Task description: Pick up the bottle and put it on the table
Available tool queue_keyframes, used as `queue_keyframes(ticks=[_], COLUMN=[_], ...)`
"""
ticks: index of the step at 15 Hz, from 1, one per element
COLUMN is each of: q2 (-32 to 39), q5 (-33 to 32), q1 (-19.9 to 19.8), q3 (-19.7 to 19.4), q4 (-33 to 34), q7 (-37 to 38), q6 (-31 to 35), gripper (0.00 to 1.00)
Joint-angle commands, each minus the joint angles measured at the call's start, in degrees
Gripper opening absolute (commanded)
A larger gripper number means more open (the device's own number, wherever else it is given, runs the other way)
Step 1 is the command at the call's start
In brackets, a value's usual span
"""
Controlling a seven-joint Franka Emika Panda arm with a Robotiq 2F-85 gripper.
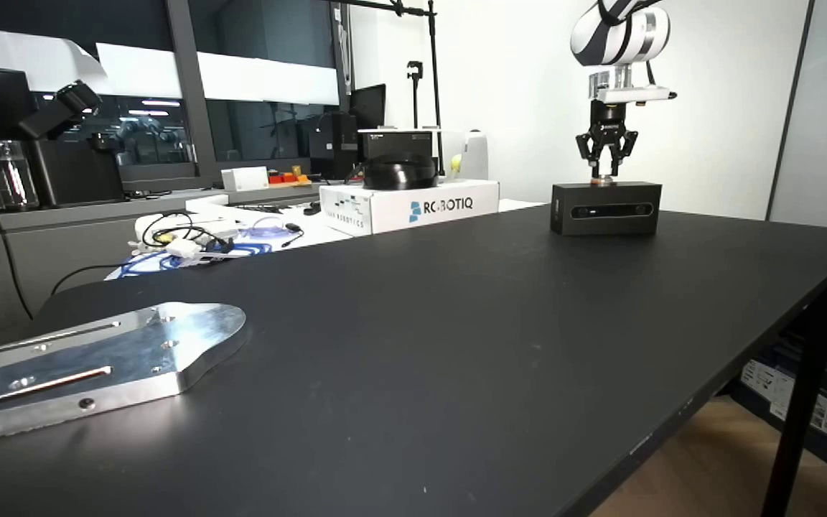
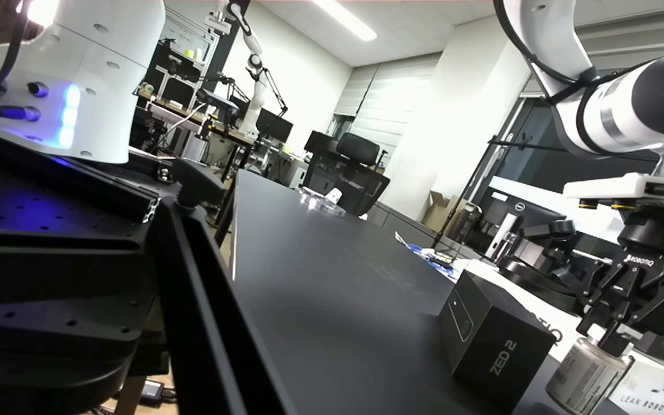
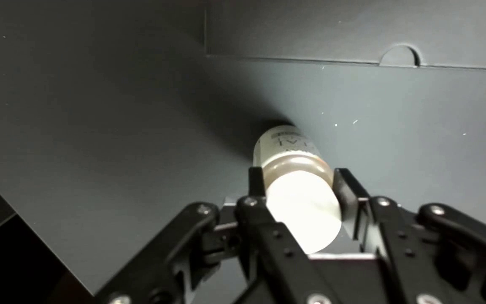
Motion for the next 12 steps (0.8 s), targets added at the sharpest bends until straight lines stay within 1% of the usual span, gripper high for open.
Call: queue_keyframes(ticks=[1,7,12], q2=[1.4,1.6,2.2], q5=[-0.2,-0.6,-0.6], q1=[0.1,1.0,1.5], q3=[0.0,-0.4,-0.3], q4=[3.1,1.8,1.5], q7=[0.8,0.9,0.8], q6=[-0.9,2.0,2.5], gripper=[0.19,0.19,0.19])
